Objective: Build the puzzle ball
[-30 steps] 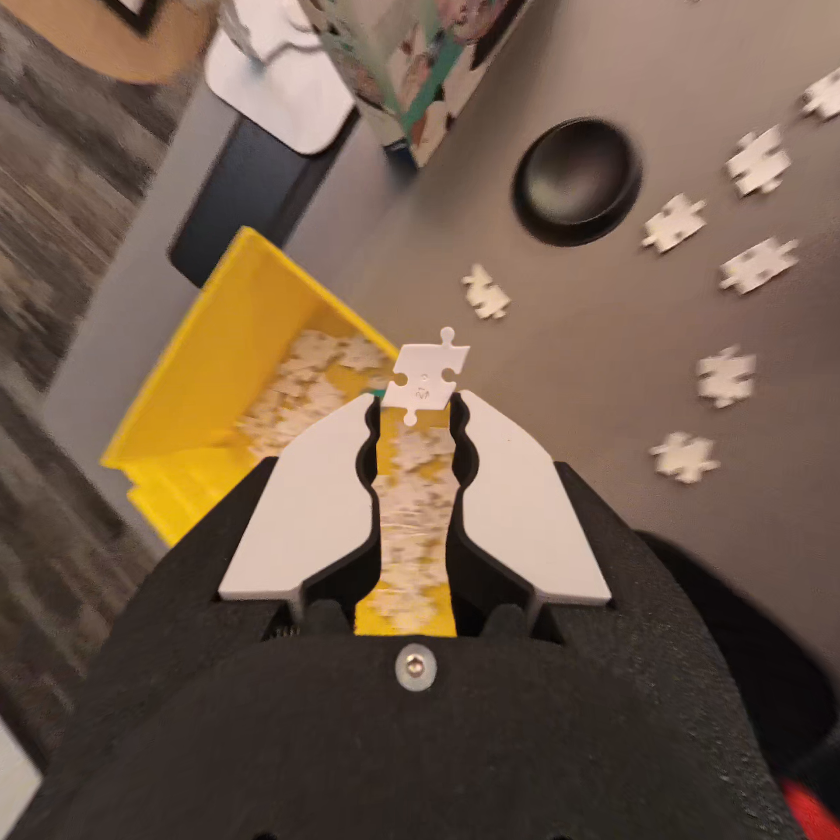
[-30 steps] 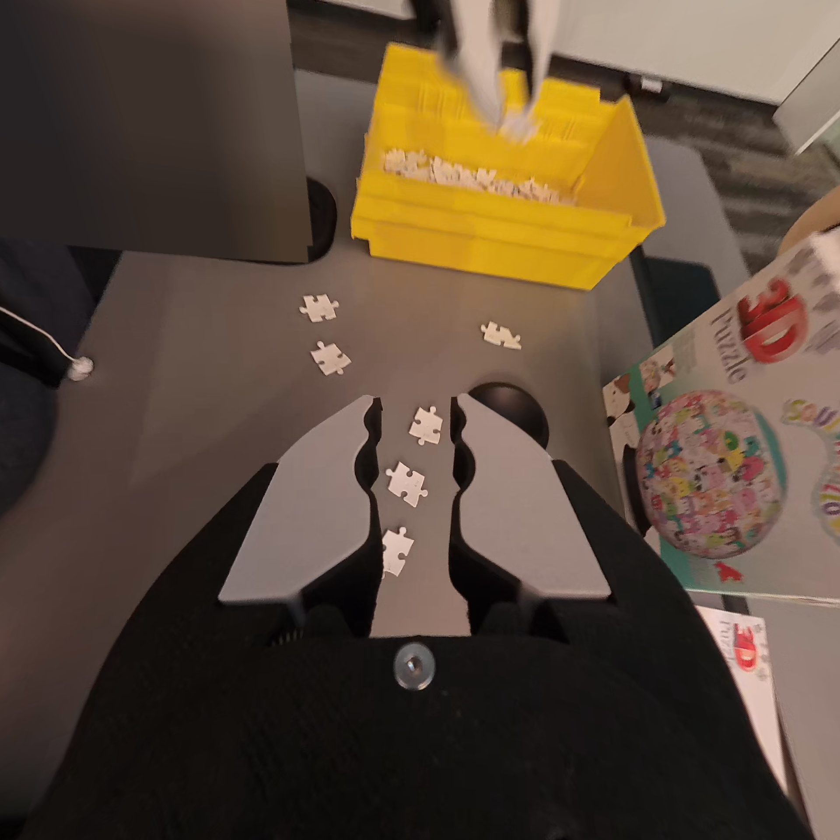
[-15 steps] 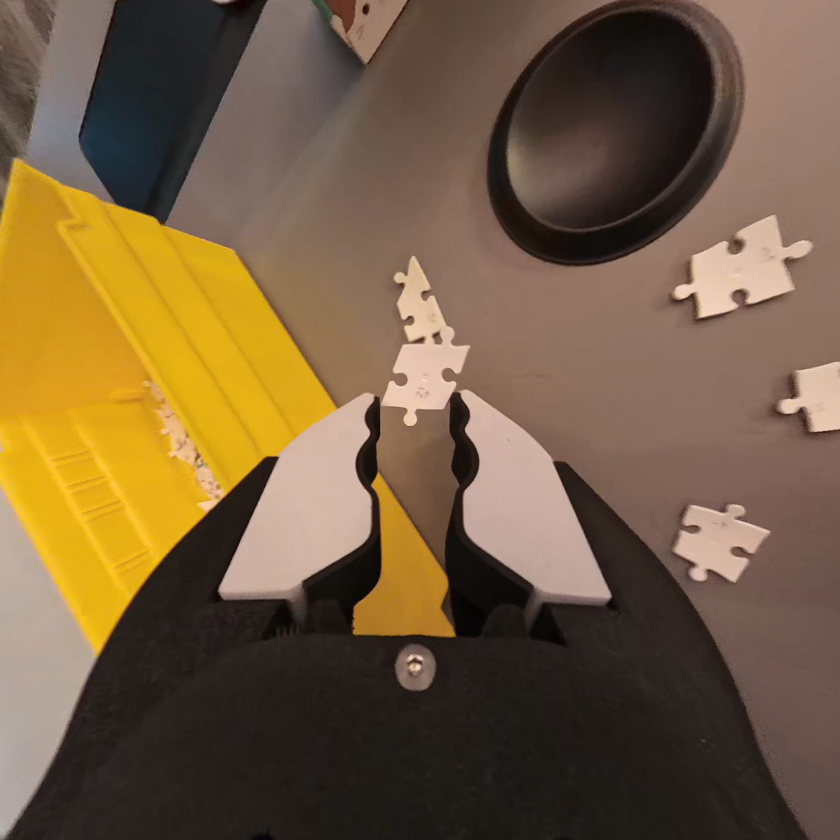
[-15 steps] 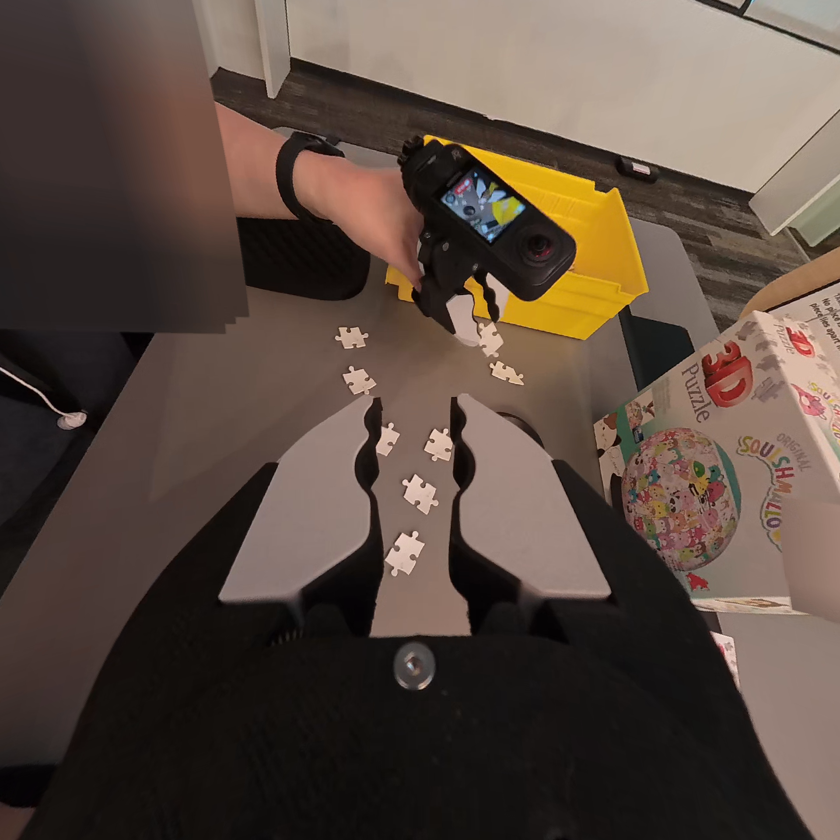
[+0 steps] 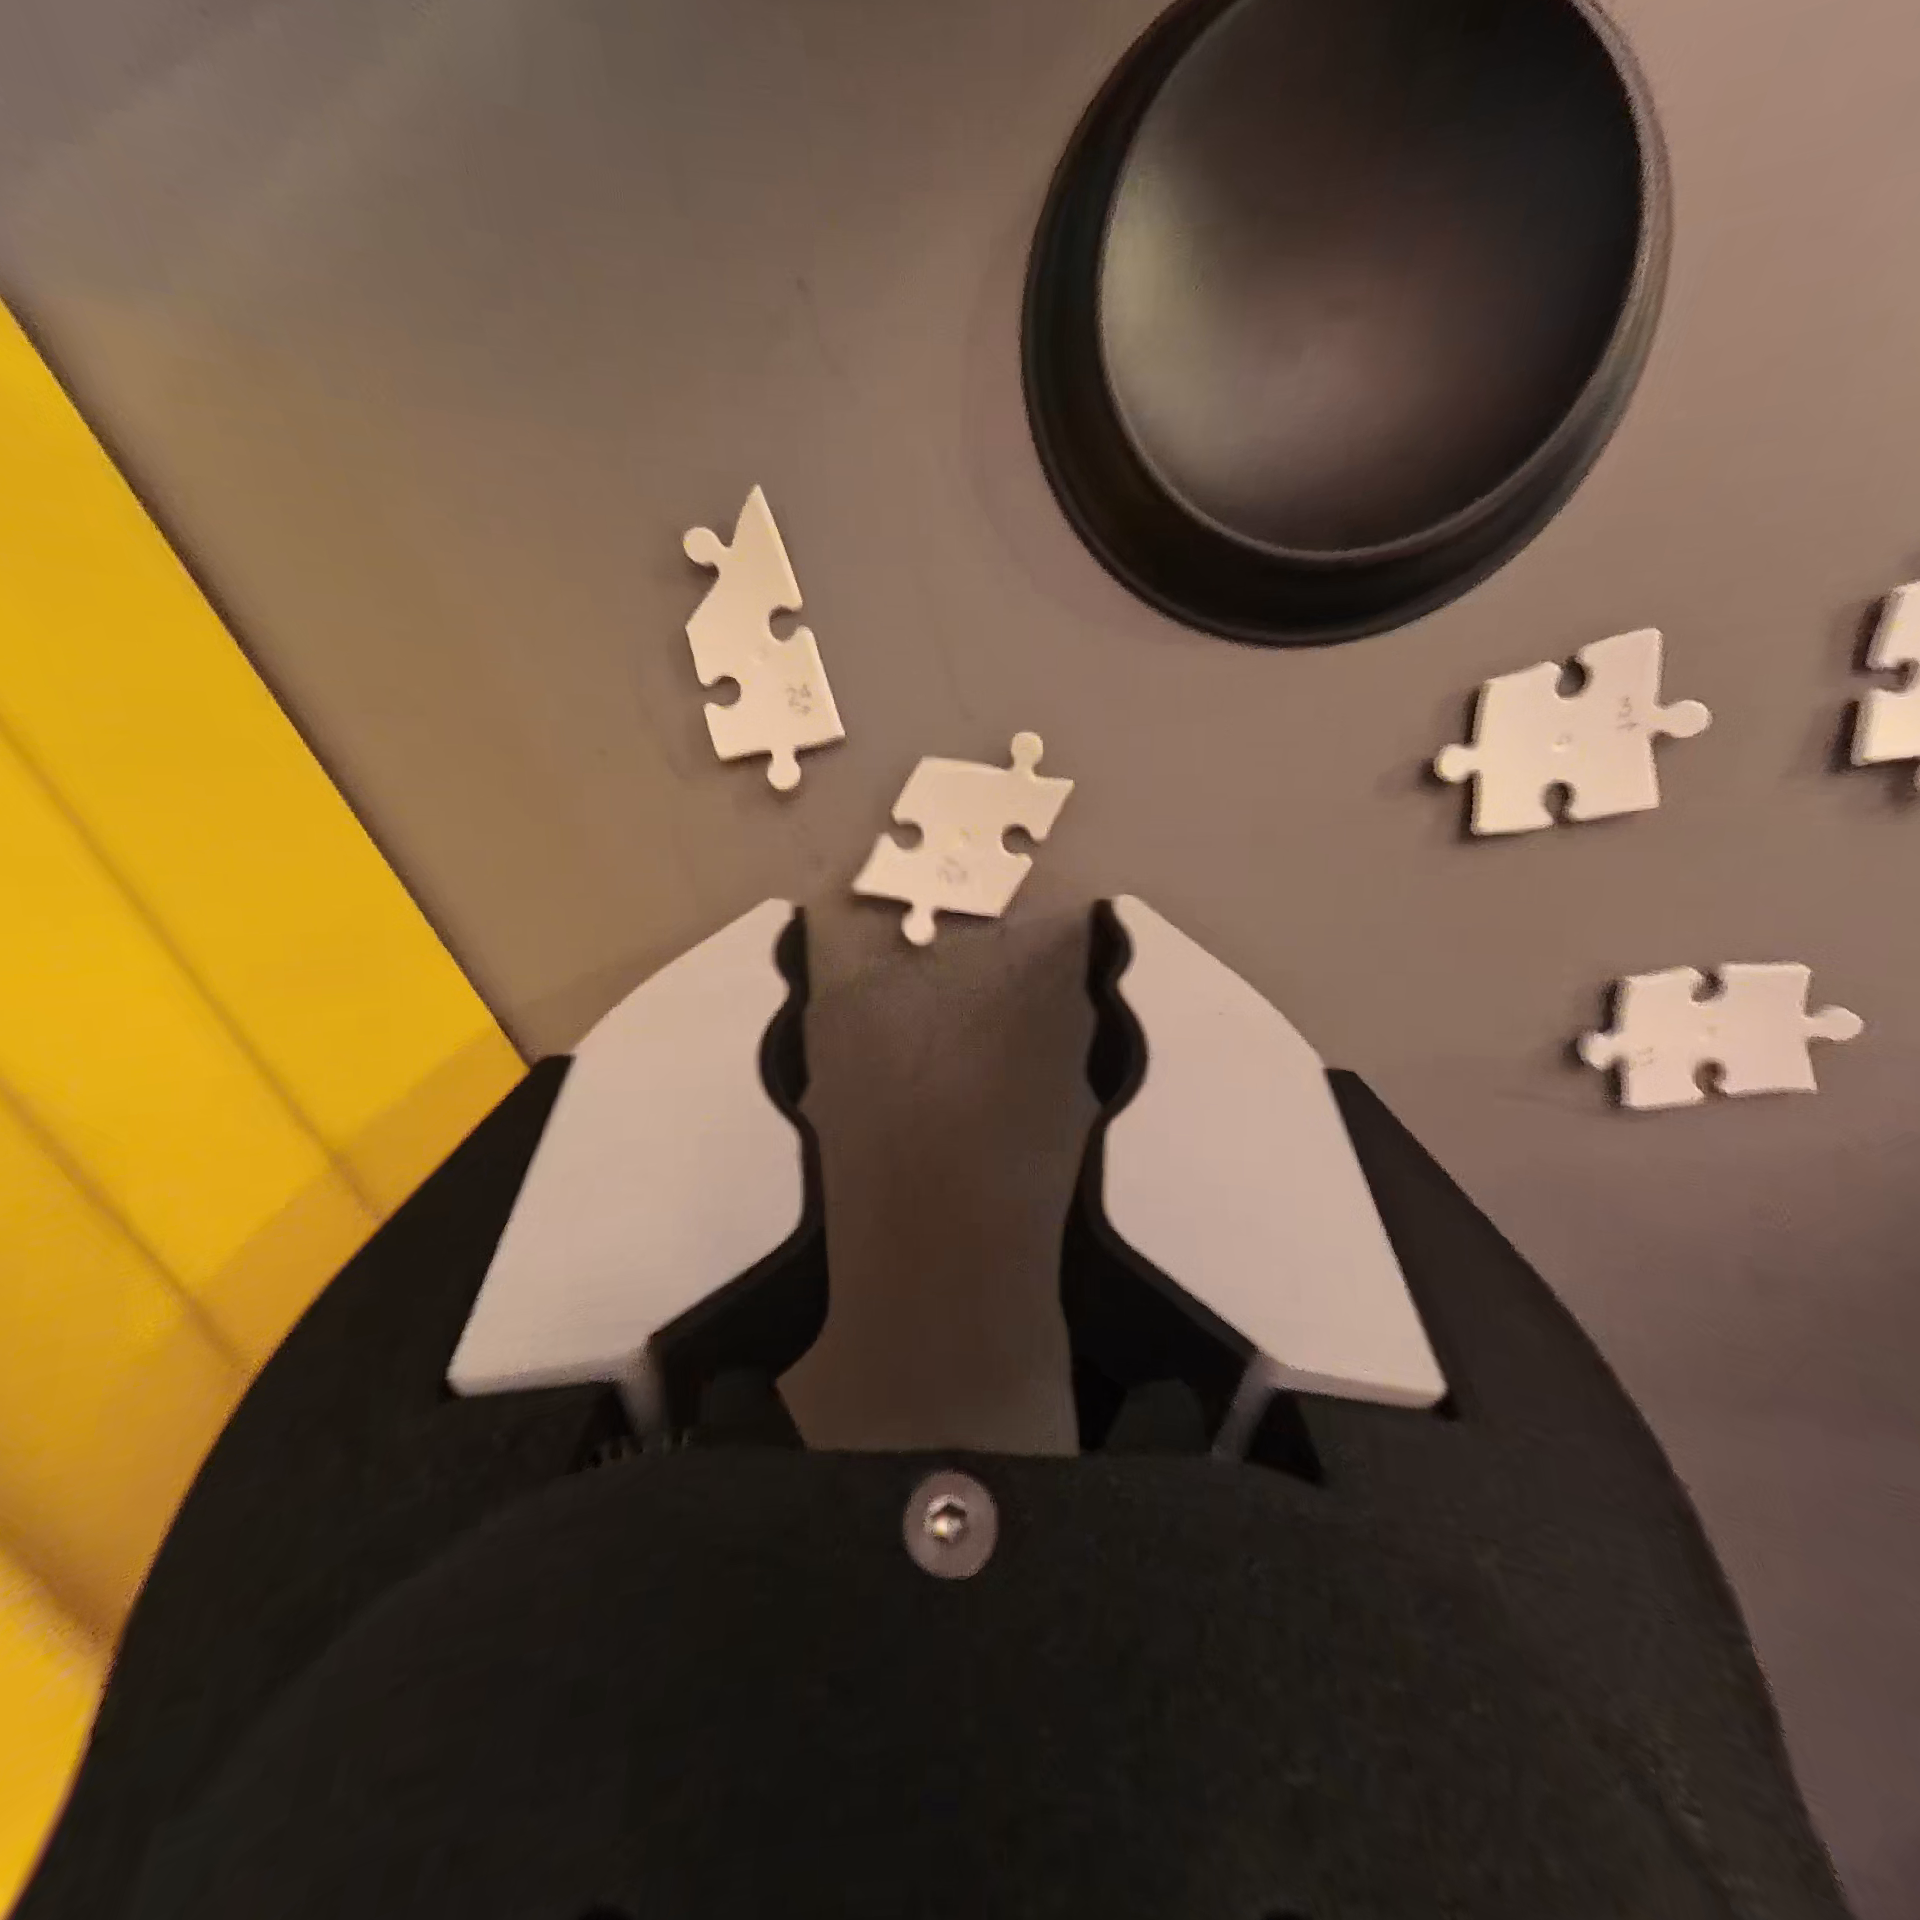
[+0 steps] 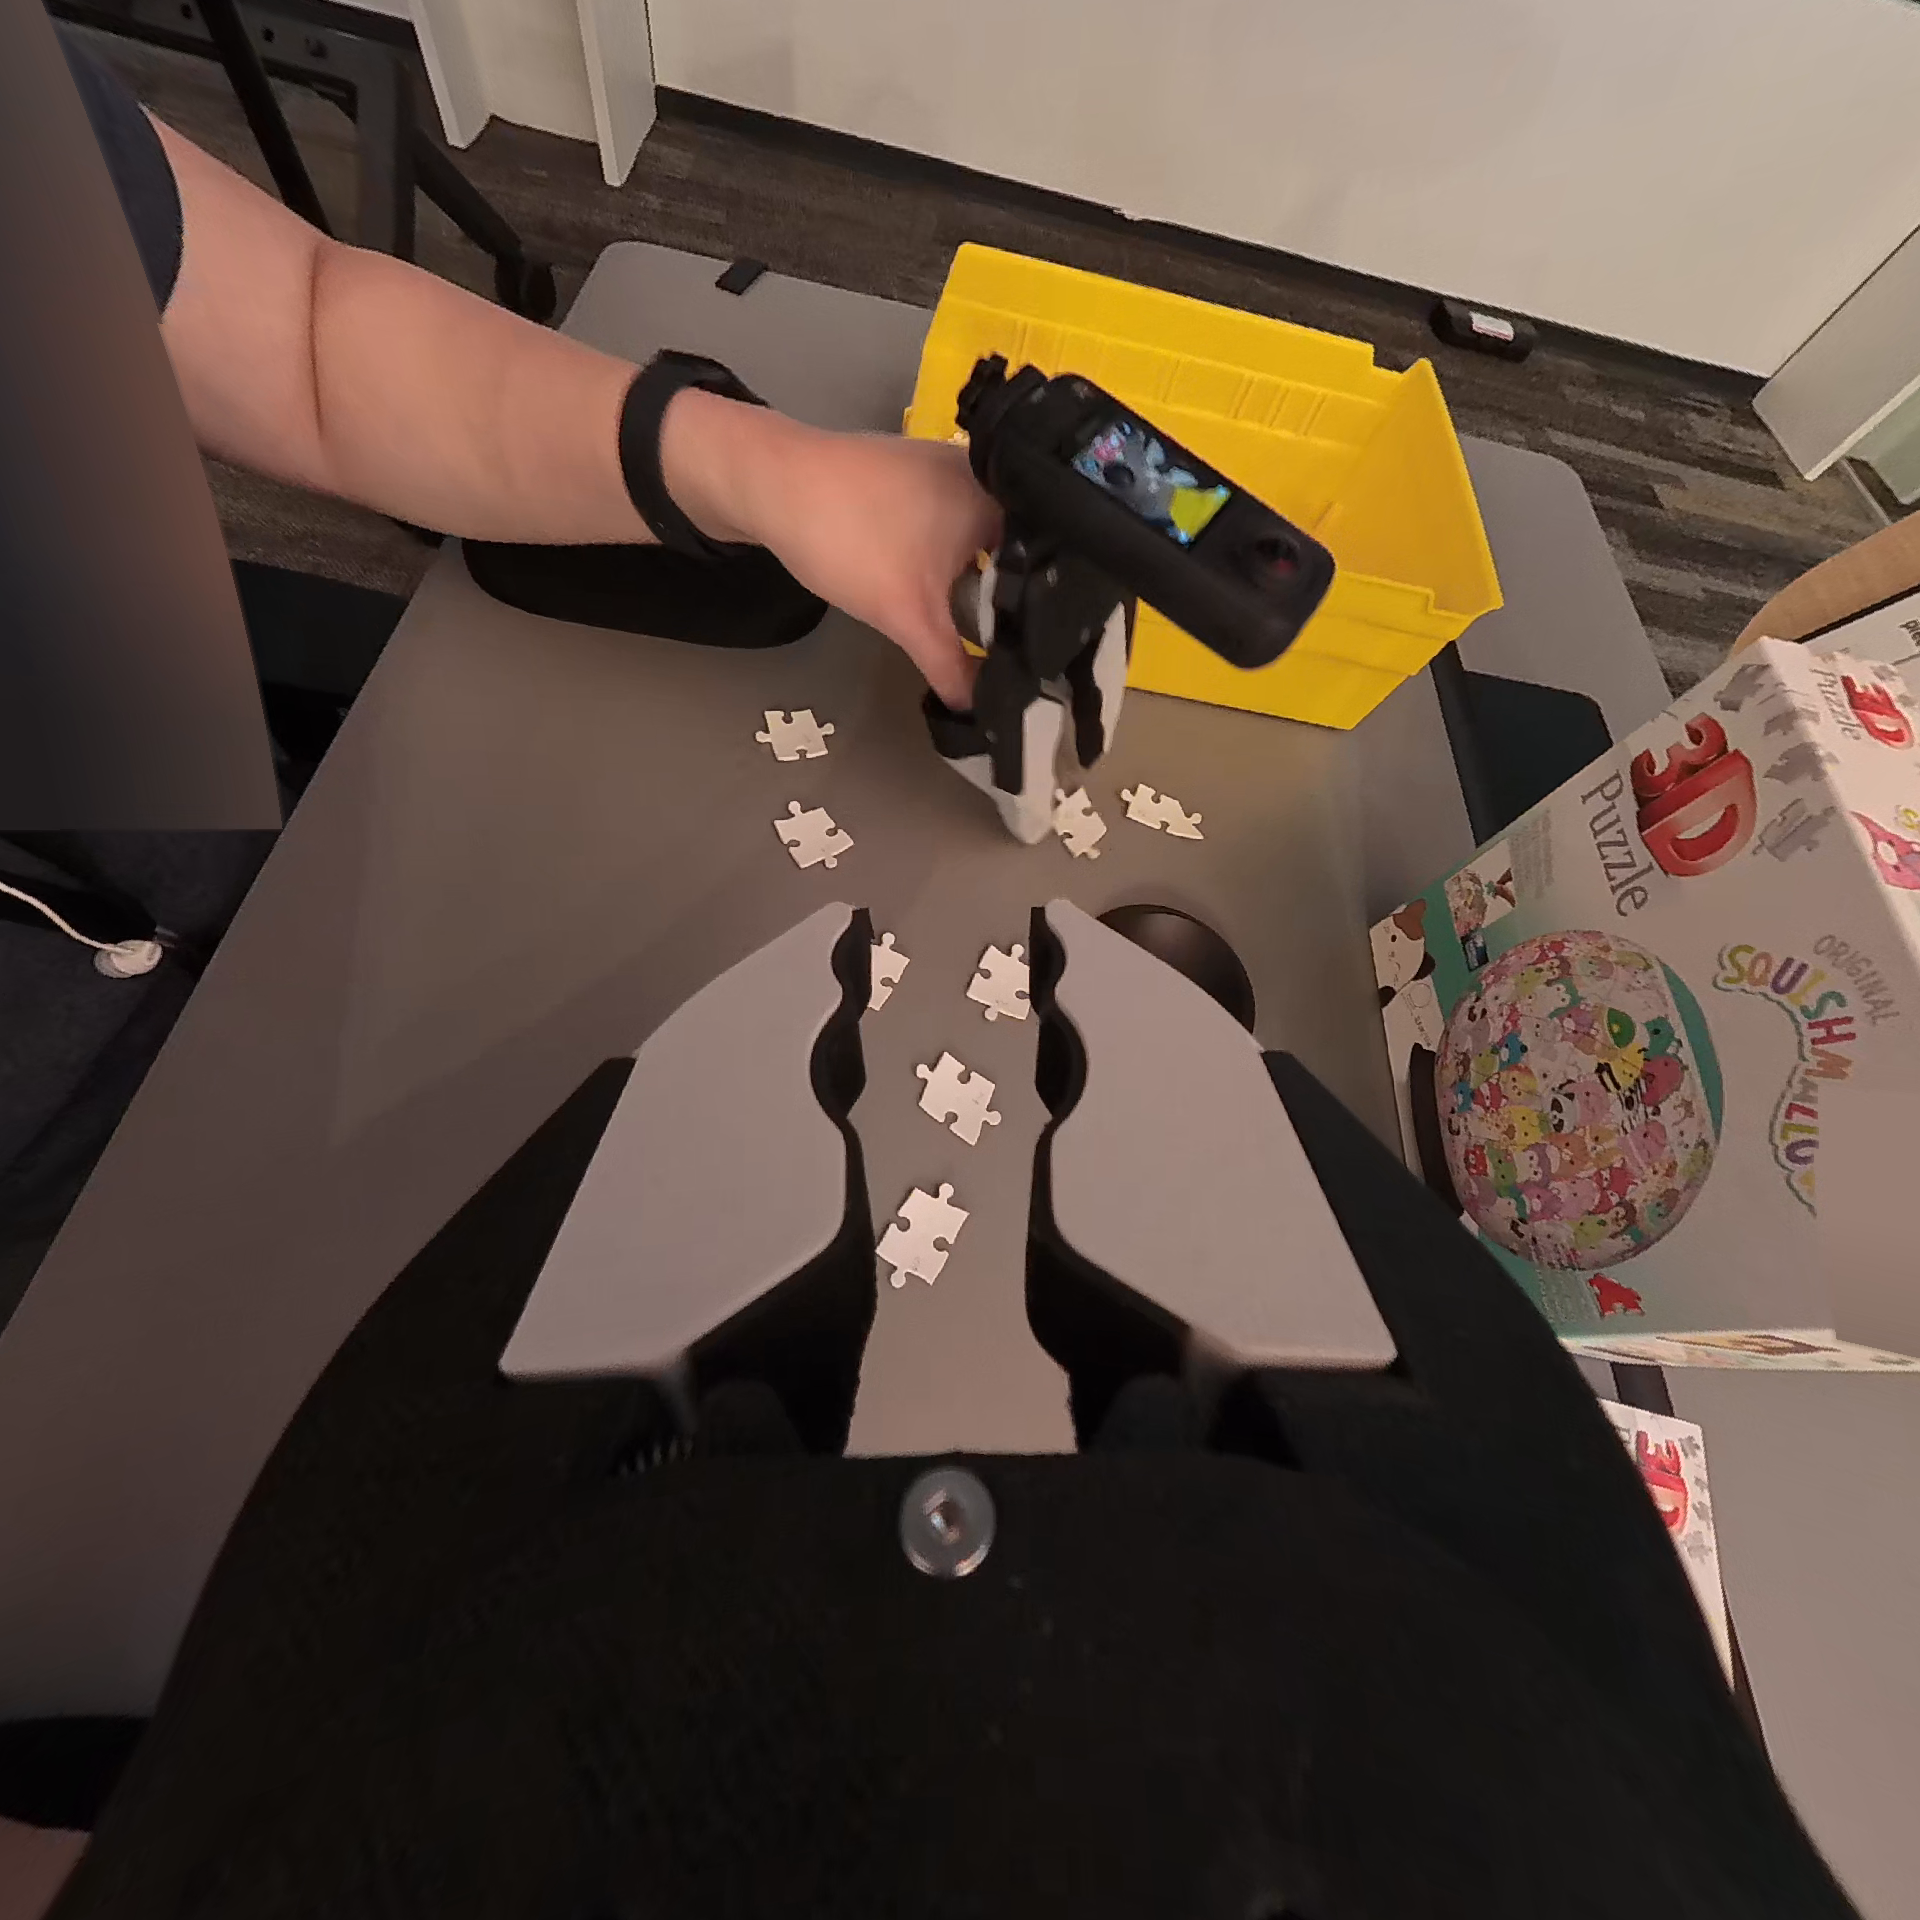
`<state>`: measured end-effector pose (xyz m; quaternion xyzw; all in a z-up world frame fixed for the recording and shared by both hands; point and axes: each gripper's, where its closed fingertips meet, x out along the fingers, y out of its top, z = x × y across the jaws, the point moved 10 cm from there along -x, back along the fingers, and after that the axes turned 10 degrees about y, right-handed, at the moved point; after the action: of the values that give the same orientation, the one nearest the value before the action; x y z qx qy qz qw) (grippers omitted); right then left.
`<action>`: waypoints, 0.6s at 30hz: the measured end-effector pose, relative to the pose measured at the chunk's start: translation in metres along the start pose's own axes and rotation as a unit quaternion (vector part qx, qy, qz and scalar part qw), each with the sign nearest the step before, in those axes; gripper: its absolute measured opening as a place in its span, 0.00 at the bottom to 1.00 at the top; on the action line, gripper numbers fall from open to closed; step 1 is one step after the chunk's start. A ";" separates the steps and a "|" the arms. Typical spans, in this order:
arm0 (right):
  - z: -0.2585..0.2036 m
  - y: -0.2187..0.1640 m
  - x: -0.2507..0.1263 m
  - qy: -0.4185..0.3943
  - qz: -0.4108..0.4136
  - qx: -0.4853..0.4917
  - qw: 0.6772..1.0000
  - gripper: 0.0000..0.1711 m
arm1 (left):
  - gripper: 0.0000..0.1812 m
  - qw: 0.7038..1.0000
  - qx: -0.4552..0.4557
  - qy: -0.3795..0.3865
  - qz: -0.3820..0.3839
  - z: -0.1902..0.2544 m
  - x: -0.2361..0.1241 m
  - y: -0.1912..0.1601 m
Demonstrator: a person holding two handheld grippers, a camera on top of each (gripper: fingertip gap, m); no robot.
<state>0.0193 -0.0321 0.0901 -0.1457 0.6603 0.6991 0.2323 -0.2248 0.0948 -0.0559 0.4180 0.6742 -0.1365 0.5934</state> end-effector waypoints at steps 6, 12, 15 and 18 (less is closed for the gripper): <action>0.003 -0.004 -0.006 -0.007 0.011 0.012 1.000 0.18 | 0.25 0.984 -0.006 0.011 0.180 -0.015 -0.091 -0.015; 0.001 -0.001 -0.005 -0.009 0.009 0.005 1.000 0.18 | 0.25 0.949 -0.049 0.065 0.303 -0.114 -0.140 -0.041; 0.002 -0.002 -0.001 -0.007 0.001 0.009 1.000 0.18 | 0.21 0.963 0.002 0.033 0.268 -0.160 -0.115 -0.031; 0.007 -0.007 0.007 -0.007 -0.021 0.021 1.000 0.18 | 0.19 0.974 0.108 -0.033 0.194 -0.180 -0.070 -0.017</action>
<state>0.0183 -0.0243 0.0811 -0.1497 0.6699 0.6814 0.2541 -0.3646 0.1787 0.0496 0.5979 0.5411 -0.1048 0.5820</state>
